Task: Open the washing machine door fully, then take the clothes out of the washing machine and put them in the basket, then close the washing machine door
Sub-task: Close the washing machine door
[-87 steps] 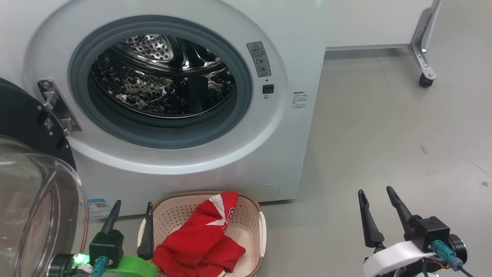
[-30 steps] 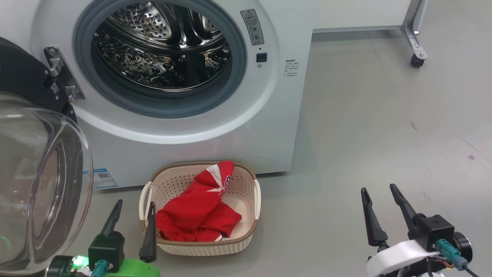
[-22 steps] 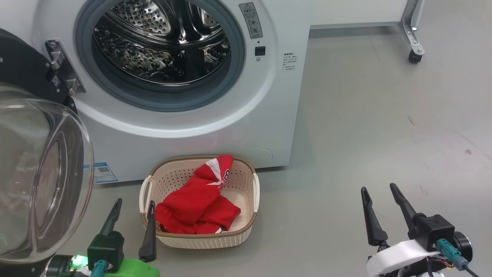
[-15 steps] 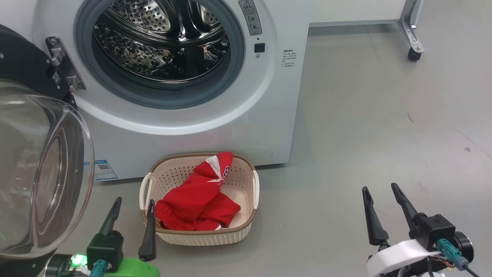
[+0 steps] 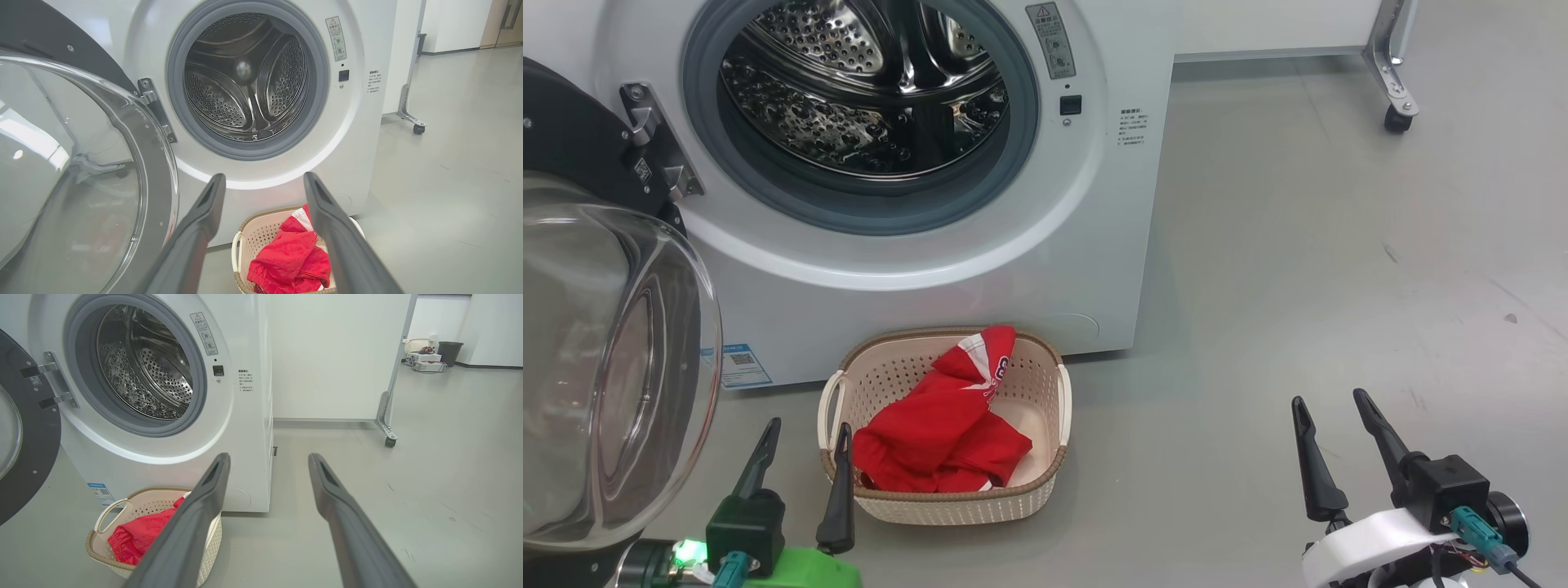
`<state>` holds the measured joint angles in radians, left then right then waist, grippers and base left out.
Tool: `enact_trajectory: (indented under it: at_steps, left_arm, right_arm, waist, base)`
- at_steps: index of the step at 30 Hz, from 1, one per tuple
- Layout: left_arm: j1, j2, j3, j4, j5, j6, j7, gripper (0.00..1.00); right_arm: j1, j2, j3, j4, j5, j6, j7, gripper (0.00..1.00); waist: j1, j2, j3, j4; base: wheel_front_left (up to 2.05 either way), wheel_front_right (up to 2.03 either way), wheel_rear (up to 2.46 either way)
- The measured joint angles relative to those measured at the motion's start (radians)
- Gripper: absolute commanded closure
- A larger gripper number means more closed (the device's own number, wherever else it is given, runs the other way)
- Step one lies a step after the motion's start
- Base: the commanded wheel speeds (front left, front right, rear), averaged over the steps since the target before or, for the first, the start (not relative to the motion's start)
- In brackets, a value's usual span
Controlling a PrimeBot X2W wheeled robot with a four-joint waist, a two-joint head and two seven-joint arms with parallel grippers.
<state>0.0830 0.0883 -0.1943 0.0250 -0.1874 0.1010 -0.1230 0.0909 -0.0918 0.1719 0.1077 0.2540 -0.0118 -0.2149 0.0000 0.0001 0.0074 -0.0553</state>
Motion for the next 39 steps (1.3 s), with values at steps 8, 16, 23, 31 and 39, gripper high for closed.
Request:
enact_trajectory:
  at_steps: [8,16,23,31,39]
  left_arm:
    - [0.001,0.000,-0.008,0.000,0.004,0.003,0.009,0.00]
    - [0.000,-0.003,-0.036,-0.004,0.013,0.002,0.009,0.00]
    - [-0.001,-0.004,-0.030,-0.007,0.013,0.002,0.007,0.00]
    - [-0.001,-0.008,-0.008,-0.007,0.013,0.003,-0.011,0.00]
    - [-0.001,-0.012,-0.004,-0.008,0.013,0.003,-0.012,0.00]
  right_arm:
    - [0.000,-0.001,-0.005,0.000,0.000,-0.001,0.000,0.00]
    - [0.007,-0.013,-0.018,-0.011,0.001,-0.002,0.000,0.00]
    - [0.011,-0.028,-0.012,-0.029,0.000,0.000,0.007,0.00]
    - [0.010,-0.029,-0.004,-0.030,0.000,0.002,0.009,0.00]
    - [0.010,-0.027,0.002,-0.038,0.000,0.002,0.016,0.00]
  waist:
    - [0.0000,0.0000,-0.004,-0.001]
    - [0.0000,0.0000,0.001,0.051]
    - [0.0000,0.0000,0.008,0.130]
    - [0.0000,0.0000,0.018,0.236]
    - [0.0000,0.0000,0.024,0.347]
  base:
    - [0.00,0.00,0.00]
    - [0.00,0.00,0.00]
    - [0.00,0.00,0.00]
    - [0.00,0.00,0.00]
    - [0.00,0.00,0.00]
